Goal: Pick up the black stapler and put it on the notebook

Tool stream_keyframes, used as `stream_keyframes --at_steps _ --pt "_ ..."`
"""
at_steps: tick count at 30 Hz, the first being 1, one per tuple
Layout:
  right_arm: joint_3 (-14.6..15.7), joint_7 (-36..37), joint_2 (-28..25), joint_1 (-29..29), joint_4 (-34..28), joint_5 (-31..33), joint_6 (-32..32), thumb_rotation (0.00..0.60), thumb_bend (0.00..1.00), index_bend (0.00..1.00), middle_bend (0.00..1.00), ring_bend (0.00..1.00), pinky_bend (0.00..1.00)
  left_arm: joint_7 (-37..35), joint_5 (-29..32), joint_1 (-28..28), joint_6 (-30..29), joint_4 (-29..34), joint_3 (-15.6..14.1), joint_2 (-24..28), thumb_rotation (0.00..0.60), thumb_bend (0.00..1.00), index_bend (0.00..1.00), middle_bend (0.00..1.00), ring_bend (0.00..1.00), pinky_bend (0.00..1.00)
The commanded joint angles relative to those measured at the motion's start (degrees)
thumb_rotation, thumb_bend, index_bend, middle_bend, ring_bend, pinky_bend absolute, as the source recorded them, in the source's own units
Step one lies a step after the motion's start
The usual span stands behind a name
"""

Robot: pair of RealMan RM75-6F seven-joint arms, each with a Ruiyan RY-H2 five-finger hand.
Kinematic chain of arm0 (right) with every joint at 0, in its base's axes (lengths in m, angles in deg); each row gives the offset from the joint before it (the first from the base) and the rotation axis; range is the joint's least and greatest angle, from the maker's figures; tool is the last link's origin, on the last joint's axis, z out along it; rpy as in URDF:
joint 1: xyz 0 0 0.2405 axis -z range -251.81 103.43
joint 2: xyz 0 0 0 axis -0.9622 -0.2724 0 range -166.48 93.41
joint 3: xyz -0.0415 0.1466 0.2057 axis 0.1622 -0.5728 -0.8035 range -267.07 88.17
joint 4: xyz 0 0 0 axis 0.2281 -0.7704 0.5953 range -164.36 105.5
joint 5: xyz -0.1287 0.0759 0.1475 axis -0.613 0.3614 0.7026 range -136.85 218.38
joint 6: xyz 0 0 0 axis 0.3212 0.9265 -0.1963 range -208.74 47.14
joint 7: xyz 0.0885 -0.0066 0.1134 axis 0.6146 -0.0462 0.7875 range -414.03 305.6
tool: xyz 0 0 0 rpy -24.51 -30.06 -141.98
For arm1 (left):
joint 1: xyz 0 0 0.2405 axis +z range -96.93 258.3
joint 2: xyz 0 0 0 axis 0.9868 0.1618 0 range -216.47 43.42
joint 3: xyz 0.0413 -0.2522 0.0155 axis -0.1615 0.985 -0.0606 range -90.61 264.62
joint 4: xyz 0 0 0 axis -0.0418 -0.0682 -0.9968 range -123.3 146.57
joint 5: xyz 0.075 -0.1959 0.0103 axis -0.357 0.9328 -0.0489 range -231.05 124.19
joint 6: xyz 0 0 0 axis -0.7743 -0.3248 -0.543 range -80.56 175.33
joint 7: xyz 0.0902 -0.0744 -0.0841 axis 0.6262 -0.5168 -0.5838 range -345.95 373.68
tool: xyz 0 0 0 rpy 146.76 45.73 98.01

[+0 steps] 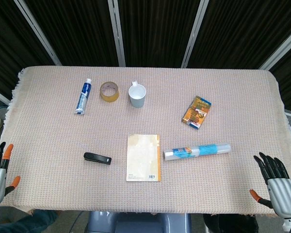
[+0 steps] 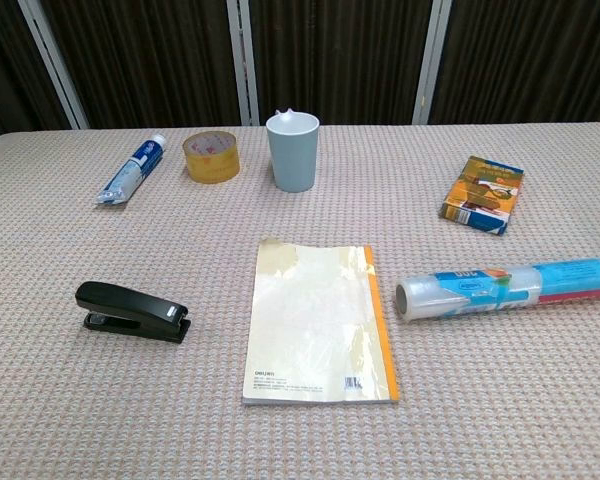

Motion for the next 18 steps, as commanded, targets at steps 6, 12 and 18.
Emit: stream_keyframes --at_steps 6,12,18 --pt "-0.51 -1.45 0.67 0.09 -0.16 1.21 0.09 0.6 0.16 0.0 0.0 0.0 0.0 -2.31 -1.61 -0.4 1.71 0.28 -1.45 0.97 0.58 0.22 0.05 0.01 0.01 0.13" --pt "-0.57 -2.07 0.91 0.83 -0.3 1.05 -1.33 0.6 0.16 0.0 0.0 0.0 0.0 -2.34 -6.23 -4.3 5.11 -2.9 -0.8 -2.57 0.581 0.21 0.13 0.12 0.11 0.28" --pt "-0.09 -1.52 0.83 1.34 -0.19 -0.29 -2.37 0.6 0.16 0.0 0.0 0.0 0.0 6.86 -1.52 -10.62 14.46 -3.83 2.83 -10.05 0.582 0.23 0.17 0.16 0.15 0.29"
